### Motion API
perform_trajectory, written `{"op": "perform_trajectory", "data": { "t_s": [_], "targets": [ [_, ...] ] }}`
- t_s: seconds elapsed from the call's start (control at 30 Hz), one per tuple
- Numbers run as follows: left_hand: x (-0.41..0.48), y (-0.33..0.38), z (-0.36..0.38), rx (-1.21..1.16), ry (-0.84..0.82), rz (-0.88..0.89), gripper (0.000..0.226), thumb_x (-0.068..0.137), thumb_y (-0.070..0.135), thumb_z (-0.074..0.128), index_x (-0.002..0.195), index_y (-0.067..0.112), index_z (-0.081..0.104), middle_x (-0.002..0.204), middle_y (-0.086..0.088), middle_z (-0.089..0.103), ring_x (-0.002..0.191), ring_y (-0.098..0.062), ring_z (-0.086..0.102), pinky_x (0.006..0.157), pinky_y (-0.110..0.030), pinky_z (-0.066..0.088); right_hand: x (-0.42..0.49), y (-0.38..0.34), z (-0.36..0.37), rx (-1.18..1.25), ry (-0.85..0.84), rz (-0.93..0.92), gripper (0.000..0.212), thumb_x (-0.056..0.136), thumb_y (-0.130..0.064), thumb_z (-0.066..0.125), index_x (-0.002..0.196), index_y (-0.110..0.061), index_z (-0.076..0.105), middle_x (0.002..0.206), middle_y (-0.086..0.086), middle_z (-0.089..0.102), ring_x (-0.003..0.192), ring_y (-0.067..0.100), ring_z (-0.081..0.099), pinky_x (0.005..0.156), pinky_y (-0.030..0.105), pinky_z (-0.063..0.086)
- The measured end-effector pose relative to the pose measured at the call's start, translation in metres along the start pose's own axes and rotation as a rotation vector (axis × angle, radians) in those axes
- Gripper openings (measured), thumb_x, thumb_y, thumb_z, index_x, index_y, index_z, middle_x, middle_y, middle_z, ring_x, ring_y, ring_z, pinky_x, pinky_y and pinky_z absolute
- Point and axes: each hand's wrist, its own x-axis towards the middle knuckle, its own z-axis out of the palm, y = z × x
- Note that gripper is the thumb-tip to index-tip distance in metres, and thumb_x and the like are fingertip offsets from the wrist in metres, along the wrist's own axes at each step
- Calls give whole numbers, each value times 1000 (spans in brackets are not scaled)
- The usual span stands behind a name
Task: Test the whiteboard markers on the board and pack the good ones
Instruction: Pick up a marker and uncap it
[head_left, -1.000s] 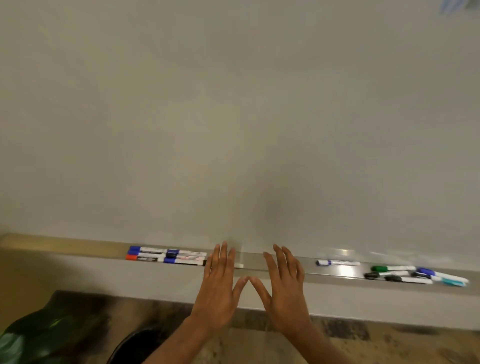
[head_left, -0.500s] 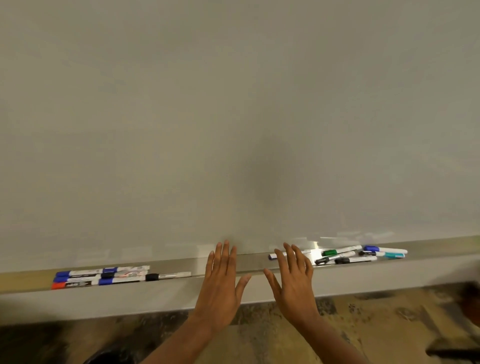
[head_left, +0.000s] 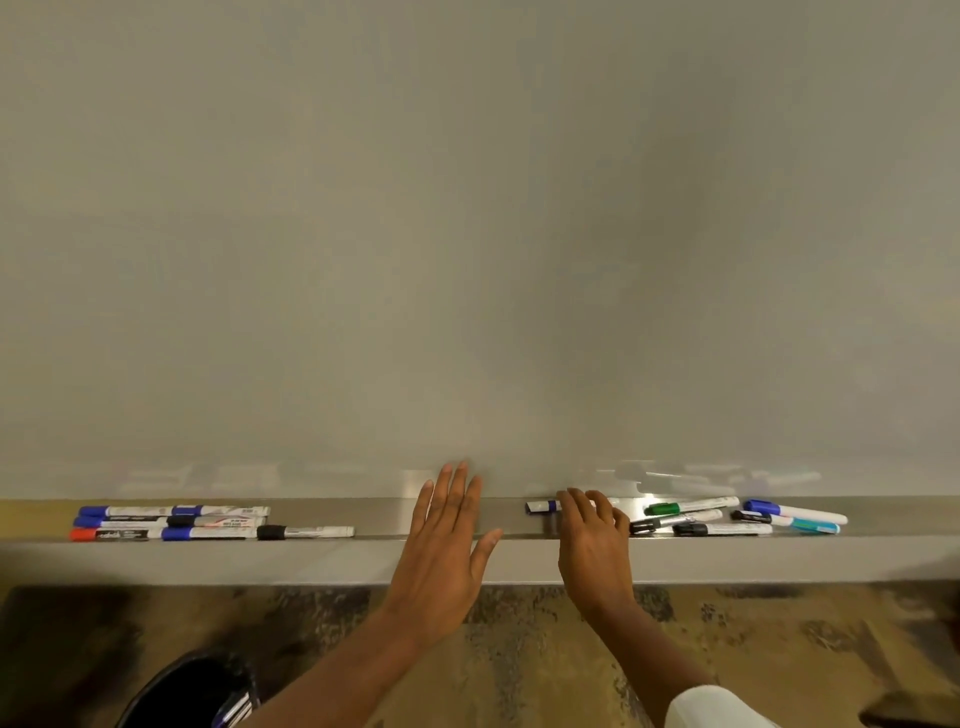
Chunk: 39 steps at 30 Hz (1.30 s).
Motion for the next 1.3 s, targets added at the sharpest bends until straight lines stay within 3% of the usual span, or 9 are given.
{"op": "perform_trajectory", "data": {
  "t_s": [0.23,0.43,0.57,0.7,0.83,0.93,1.0,1.13,1.3],
  "targets": [
    [-1,-3,6,-47,6,-7,65,108,55,17,162,19,11,171,2,1,158,-12,-6,126,-36,0,14,9,19,-43,-8,-75,45,69,-5,86,109,-18,71,108,4,74,103,29,65,89,45,52],
    [-3,-5,-1,-108,41,22,59,110,49,20,161,20,18,170,4,11,157,-9,0,127,-34,5,22,13,31,5,51,-131,42,72,-8,86,111,-18,73,110,2,73,106,27,63,94,44,51],
    [-5,-9,-9,-150,84,60,52,111,37,28,159,19,27,167,4,23,156,-4,9,127,-28,7,23,5,29,83,126,-167,43,72,-5,86,111,-16,73,108,3,73,104,26,62,92,44,52],
    [-4,-10,-25,-249,149,24,47,109,33,34,153,19,43,153,9,44,146,11,20,122,-16,14,21,-21,4,197,270,-184,41,72,0,83,110,-11,72,107,7,72,103,28,63,89,45,53],
    [2,-2,-53,-553,178,-204,38,109,33,46,146,28,54,139,20,56,135,6,45,116,-19,36,17,-59,-35,495,371,-129,32,85,1,72,115,-11,69,110,2,68,101,22,61,88,35,51],
    [14,8,-87,-841,172,-343,37,104,29,55,141,25,59,132,28,59,123,17,53,107,-12,42,9,-88,-78,950,294,-28,28,96,-7,62,117,-27,65,109,-9,64,100,9,61,86,21,51],
    [21,16,-113,-955,173,-356,36,103,25,57,138,22,62,128,24,64,117,15,58,97,-5,43,3,-106,-112,1161,237,27,30,97,-11,63,114,-36,62,108,-12,66,101,5,62,81,13,51],
    [31,30,-169,-1149,112,-317,33,102,29,57,134,28,65,128,16,69,121,-1,63,100,-13,48,-6,-134,-166,1370,159,87,22,96,-18,64,114,-31,68,104,-12,72,101,11,67,85,23,56],
    [31,42,-229,-1338,-17,-188,33,103,33,52,131,23,67,130,7,70,124,-13,64,107,-33,47,-22,-160,-236,1582,87,34,22,96,-10,63,112,-21,73,97,4,76,87,22,70,75,29,57]
  ]
}}
